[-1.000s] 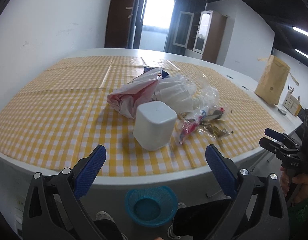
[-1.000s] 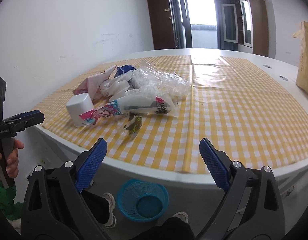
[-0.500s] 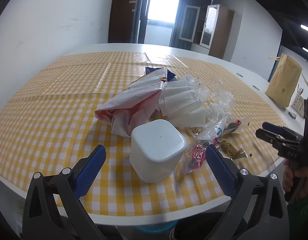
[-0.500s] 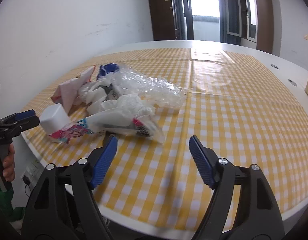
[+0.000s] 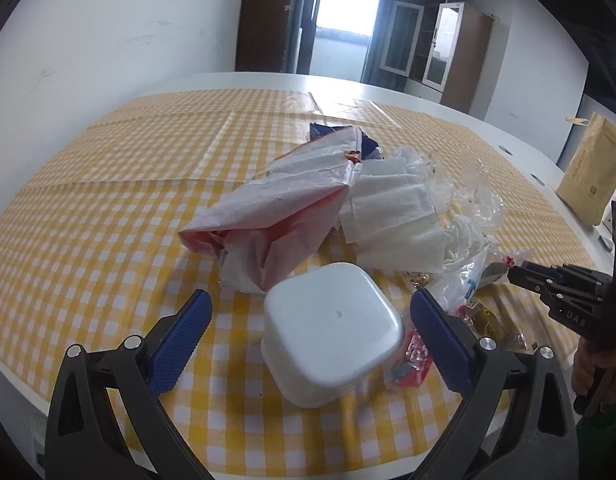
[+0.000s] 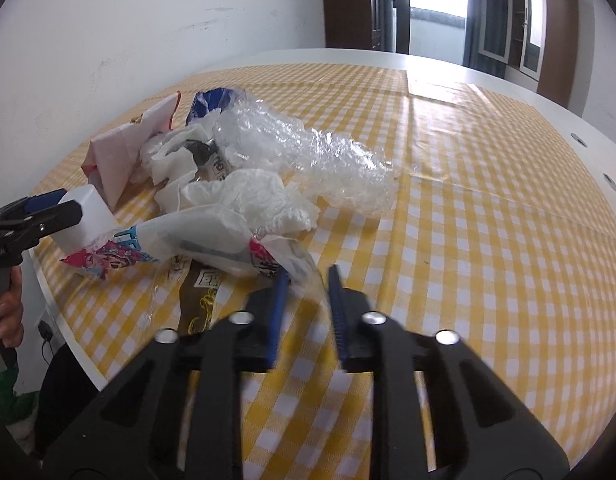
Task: Collect trash
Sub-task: 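Grasp the white square cup with the left tool while the right tool grasps the colorful wrapper, then carry the cup and wrapper down over the blue wastebasket with both tools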
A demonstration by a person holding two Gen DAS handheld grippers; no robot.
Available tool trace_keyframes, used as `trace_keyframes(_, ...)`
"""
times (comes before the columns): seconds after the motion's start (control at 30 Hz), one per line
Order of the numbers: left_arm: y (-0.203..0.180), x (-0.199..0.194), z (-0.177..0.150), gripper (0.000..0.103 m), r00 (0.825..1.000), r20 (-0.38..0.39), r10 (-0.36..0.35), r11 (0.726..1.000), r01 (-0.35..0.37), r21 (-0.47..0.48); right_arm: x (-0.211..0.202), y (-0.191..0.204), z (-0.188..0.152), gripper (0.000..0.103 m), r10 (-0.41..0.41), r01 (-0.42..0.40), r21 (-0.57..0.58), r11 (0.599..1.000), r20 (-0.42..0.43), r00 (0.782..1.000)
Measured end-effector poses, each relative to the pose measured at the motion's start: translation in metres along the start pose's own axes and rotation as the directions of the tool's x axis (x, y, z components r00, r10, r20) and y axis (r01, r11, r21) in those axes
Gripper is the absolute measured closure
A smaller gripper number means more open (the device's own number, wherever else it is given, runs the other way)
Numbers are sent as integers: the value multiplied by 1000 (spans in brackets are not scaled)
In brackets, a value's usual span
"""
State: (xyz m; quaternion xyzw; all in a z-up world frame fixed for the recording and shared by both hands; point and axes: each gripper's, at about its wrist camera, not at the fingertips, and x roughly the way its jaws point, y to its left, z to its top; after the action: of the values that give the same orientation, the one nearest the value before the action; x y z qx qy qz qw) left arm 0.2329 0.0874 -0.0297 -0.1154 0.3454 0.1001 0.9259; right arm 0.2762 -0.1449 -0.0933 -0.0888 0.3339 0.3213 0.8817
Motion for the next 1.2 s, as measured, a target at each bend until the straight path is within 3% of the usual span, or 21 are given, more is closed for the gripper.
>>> trace_keyframes(0.1,-2,3,1,7,1000,6,8,1000,-8,4,-9,4,-7,100,-8,8,4,1000,25,1000)
trace_keyframes(0.37,-8,8,-7,15,1000,3,27,1000,-27,12,-58,-11,-38,102,-64,50,122,991,117,991)
trace_keyframes(0.4,-10,9,-8,17,999,4,35,999,-35,20,-63,-13,-41,102,-75,59,133,989,123,990)
trace_keyframes(0.47,-12,12,-10,35,999,-3,51,998,-51,22,-72,-16,-46,102,-92,68,169,983,136,986)
trace_keyframes(0.57,-12,10,-12,36,998,7,63,998,-64,25,-85,-14,-52,102,-96,63,198,978,162,982)
trace_keyframes(1.03,24,-100,-60,36,988,140,-60,996,69,-58,-144,40,-106,102,-37,-1,163,987,230,972)
trace_keyframes(1.2,25,-140,-89,36,981,181,-71,997,76,-25,-159,71,-133,102,-29,1,121,993,226,974)
